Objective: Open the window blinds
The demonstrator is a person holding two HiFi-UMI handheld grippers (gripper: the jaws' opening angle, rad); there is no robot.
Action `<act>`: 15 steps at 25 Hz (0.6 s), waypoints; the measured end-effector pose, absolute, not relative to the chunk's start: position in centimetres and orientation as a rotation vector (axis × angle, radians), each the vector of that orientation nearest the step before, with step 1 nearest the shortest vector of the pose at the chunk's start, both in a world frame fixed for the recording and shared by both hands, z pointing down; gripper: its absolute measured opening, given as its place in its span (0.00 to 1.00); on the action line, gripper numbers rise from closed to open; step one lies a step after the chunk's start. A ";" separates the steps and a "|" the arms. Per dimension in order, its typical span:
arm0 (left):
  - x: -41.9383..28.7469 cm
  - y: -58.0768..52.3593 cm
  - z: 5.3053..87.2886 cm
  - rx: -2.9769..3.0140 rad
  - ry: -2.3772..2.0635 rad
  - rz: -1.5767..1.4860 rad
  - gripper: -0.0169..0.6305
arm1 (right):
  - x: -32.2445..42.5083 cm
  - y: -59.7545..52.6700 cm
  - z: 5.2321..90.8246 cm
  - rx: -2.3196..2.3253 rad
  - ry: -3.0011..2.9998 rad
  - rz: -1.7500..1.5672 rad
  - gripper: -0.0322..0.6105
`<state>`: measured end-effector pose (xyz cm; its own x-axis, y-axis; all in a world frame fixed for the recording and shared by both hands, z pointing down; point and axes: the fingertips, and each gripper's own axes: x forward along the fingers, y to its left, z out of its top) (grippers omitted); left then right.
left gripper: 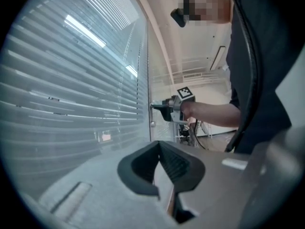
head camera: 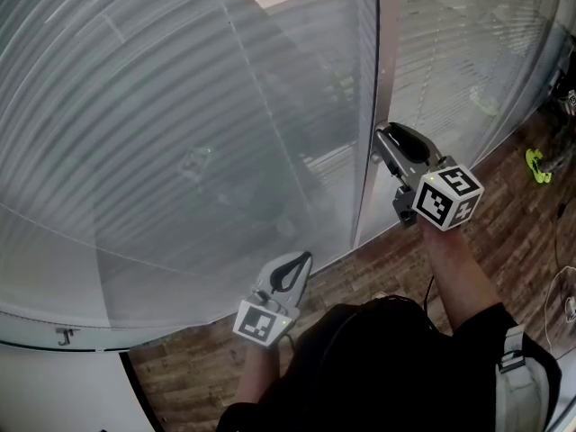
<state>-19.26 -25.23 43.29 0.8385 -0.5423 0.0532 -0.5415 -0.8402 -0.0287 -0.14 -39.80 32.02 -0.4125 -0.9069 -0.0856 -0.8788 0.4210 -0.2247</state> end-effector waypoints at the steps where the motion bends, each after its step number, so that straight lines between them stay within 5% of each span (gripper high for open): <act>1: -19.2 -25.3 43.3 -3.002 0.881 -0.092 0.03 | -0.1 -39.8 32.0 -1.579 2.480 -0.213 0.26; 15: -15.5 -26.1 43.4 -3.040 0.783 -0.061 0.03 | 0.1 -38.4 32.6 -1.685 2.763 0.203 0.35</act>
